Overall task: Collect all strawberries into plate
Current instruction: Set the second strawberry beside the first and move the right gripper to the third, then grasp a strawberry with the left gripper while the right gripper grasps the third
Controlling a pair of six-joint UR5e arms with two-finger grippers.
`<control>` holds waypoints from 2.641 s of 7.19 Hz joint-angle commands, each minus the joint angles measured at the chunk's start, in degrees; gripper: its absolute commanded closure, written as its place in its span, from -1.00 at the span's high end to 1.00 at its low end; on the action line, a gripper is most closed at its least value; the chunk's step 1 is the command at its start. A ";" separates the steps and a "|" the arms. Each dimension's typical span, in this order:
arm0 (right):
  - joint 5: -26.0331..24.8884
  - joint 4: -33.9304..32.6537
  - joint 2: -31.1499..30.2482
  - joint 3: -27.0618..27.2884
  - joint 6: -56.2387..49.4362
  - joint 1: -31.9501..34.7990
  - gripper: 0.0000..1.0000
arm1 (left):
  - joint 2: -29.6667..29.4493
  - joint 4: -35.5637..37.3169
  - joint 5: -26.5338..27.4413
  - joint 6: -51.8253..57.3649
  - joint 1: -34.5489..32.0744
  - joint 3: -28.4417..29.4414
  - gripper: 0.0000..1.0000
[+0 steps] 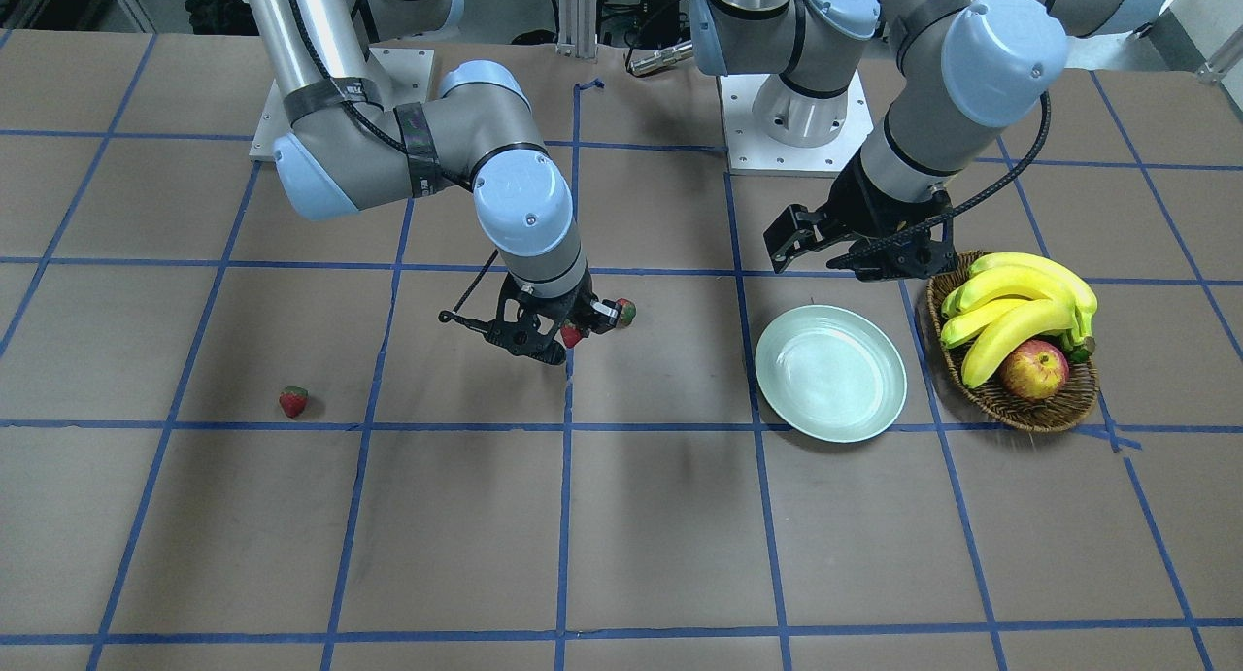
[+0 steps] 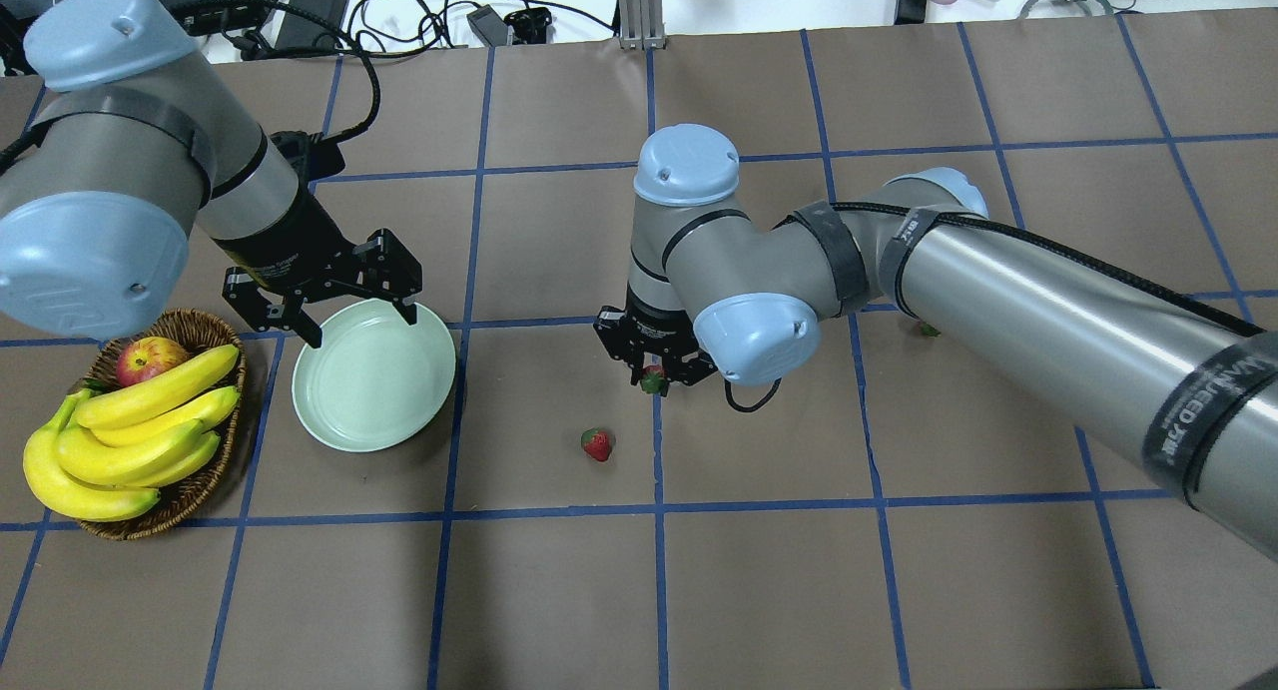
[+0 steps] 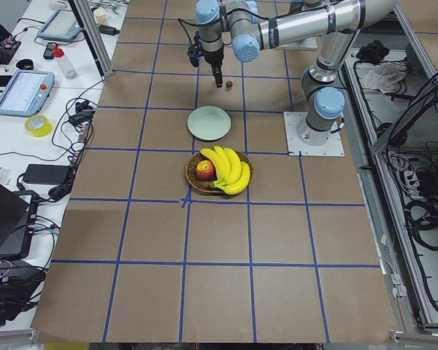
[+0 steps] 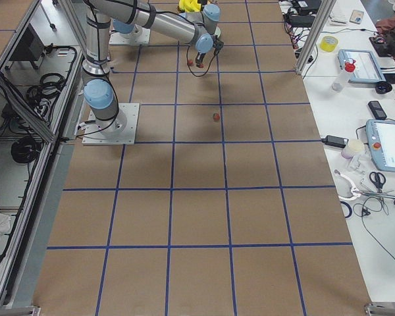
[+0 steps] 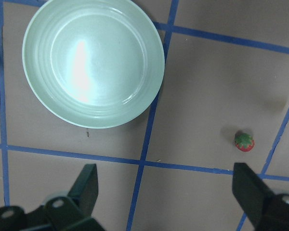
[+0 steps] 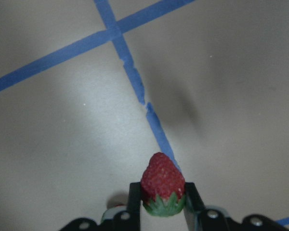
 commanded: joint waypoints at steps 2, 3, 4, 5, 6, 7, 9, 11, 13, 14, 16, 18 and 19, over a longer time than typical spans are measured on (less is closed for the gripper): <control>6.71 -4.30 3.74 -0.41 0.05 0.06 -1.00 | -0.77 1.72 -0.03 0.10 -0.11 -1.85 1.00; 7.59 -5.17 4.18 -0.41 -0.03 0.06 -1.00 | -1.03 2.09 -0.03 0.01 -0.11 -2.04 1.00; 7.51 -5.44 4.28 -0.41 -0.21 0.06 -0.19 | -1.03 2.18 -0.03 0.01 -0.38 -2.04 1.00; 7.25 -5.44 4.19 -0.41 -0.21 0.06 0.31 | -1.03 2.44 0.05 -0.16 -0.55 -2.04 1.00; 6.81 -5.44 4.10 -0.84 -0.21 0.06 0.67 | -1.03 2.44 -0.03 -0.42 -0.55 -2.04 1.00; 6.46 -5.35 3.23 -1.89 0.22 -0.02 0.79 | -1.03 2.44 -0.03 -0.86 -0.82 -2.12 1.00; -2.86 -4.48 1.12 -1.56 -0.82 -0.46 0.94 | -1.03 2.53 -2.21 -4.97 -2.47 -2.39 1.00; -9.09 1.82 -1.59 -1.38 -8.60 -5.27 0.97 | -2.34 12.49 -2.15 -12.86 -8.52 -4.83 1.00; -13.49 8.85 -6.24 -0.94 -20.01 -16.84 0.97 | -3.84 25.92 -1.71 -19.11 -13.80 -12.19 1.00; -13.76 11.23 -7.66 0.28 -25.82 -22.29 0.93 | -5.85 30.95 -1.53 -22.45 -16.26 -14.15 1.00; -13.68 9.16 -7.59 3.18 -35.76 -28.74 0.93 | -10.06 34.16 -1.53 -27.99 -20.92 -14.25 0.97; -17.26 2.16 -4.88 4.07 -36.95 -28.85 0.93 | -12.27 34.96 2.83 -29.51 -24.97 -14.60 0.96; -17.36 -0.49 -3.21 4.16 -36.95 -28.85 0.93 | -13.33 34.96 2.60 -29.34 -25.42 -14.61 0.96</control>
